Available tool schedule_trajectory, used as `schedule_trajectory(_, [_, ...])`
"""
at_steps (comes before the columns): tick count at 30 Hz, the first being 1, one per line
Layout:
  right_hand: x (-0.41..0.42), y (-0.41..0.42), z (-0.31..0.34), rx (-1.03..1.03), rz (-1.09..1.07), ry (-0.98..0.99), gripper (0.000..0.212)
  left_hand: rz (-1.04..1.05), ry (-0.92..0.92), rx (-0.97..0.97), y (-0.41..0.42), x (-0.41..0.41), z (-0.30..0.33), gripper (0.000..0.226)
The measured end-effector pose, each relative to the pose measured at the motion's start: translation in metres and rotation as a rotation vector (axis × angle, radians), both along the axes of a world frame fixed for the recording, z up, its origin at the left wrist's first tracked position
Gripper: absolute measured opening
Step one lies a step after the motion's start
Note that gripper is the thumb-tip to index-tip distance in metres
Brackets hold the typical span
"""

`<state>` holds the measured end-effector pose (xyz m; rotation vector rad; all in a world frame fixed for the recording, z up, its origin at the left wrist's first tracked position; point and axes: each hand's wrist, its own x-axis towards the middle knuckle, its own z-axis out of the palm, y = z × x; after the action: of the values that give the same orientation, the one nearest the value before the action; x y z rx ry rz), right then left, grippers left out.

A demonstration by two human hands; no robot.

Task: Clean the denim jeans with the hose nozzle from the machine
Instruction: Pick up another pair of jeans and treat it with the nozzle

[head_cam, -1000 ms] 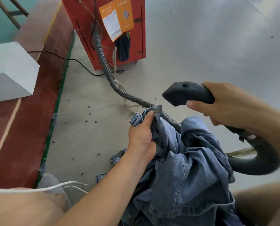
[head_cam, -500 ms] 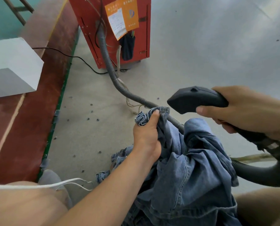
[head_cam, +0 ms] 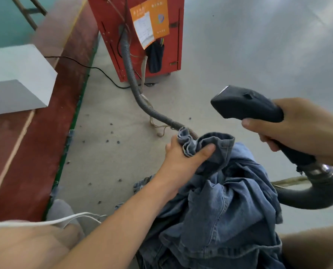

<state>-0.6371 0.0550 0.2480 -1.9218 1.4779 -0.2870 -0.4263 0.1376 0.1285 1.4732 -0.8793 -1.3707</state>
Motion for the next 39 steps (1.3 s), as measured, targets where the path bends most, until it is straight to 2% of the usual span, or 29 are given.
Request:
schedule_trajectory(1, [0.005, 0.005, -0.001, -0.005, -0.005, 0.013, 0.033, -0.022, 0.039, 0.009, 0.004, 0.002, -0.001, 0.067])
schedule_trajectory(4, [0.023, 0.014, -0.009, -0.021, 0.022, 0.056, 0.037, -0.134, 0.164, -0.063, 0.017, 0.002, -0.005, 0.047])
schedule_trajectory(5, [0.029, 0.016, -0.012, -0.039, 0.044, 0.074, 0.037, -0.126, 0.186, -0.089, 0.020, 0.002, -0.006, 0.047])
schedule_trajectory(8, [0.042, 0.021, -0.021, -0.079, 0.106, 0.134, 0.034, -0.065, 0.358, -0.109, 0.026, 0.004, -0.005, 0.054])
schedule_trajectory(11, [0.043, 0.028, -0.025, -0.051, 0.131, 0.155, 0.033, 0.068, 0.709, -0.008, 0.029, 0.009, -0.001, 0.024])
schedule_trajectory(13, [0.040, 0.033, -0.026, -0.052, 0.098, 0.131, 0.031, 0.205, 0.820, 0.056, 0.028, 0.014, -0.006, 0.017])
schedule_trajectory(17, [0.033, 0.032, -0.027, -0.119, -0.038, 0.069, 0.031, 0.265, 0.805, 0.074, 0.027, 0.021, -0.011, 0.035])
schedule_trajectory(21, [0.002, 0.015, -0.010, -0.067, 0.024, -0.065, 0.035, 0.220, 0.745, 0.096, 0.030, 0.018, -0.014, 0.036])
schedule_trajectory(22, [-0.010, 0.012, -0.001, -0.028, 0.093, -0.050, 0.042, 0.225, 0.749, 0.091, 0.030, 0.018, -0.015, 0.035])
schedule_trajectory(24, [-0.027, 0.009, 0.006, 0.109, 0.273, 0.121, 0.065, 0.251, 0.789, 0.092, 0.027, 0.019, -0.013, 0.034])
schedule_trajectory(25, [-0.028, 0.012, 0.002, 0.167, 0.334, 0.195, 0.070, 0.251, 0.807, 0.095, 0.026, 0.020, -0.013, 0.033])
schedule_trajectory(26, [-0.026, 0.014, -0.004, 0.173, 0.395, 0.269, 0.066, 0.228, 0.817, 0.110, 0.025, 0.019, -0.011, 0.033])
schedule_trajectory(29, [0.004, 0.019, -0.023, -0.030, 0.534, 0.351, 0.037, 0.079, 0.831, 0.211, 0.024, 0.012, -0.010, 0.043])
schedule_trajectory(32, [0.030, 0.015, -0.019, -0.116, 0.357, 0.196, 0.025, 0.011, 0.784, 0.297, 0.029, 0.002, -0.013, 0.050])
schedule_trajectory(33, [0.031, 0.009, -0.016, -0.149, 0.268, 0.134, 0.026, -0.014, 0.786, 0.292, 0.031, -0.003, -0.012, 0.049])
schedule_trajectory(35, [0.021, -0.001, -0.007, -0.171, 0.126, 0.044, 0.029, -0.144, 0.658, 0.196, 0.040, -0.014, -0.003, 0.044])
schedule_trajectory(37, [0.008, -0.006, -0.001, -0.131, 0.119, 0.062, 0.035, -0.415, 0.273, -0.063, 0.059, -0.030, 0.000, 0.047])
schedule_trajectory(39, [0.003, -0.008, -0.001, -0.073, 0.149, 0.144, 0.039, -0.659, -0.215, -0.362, 0.083, -0.053, -0.007, 0.051])
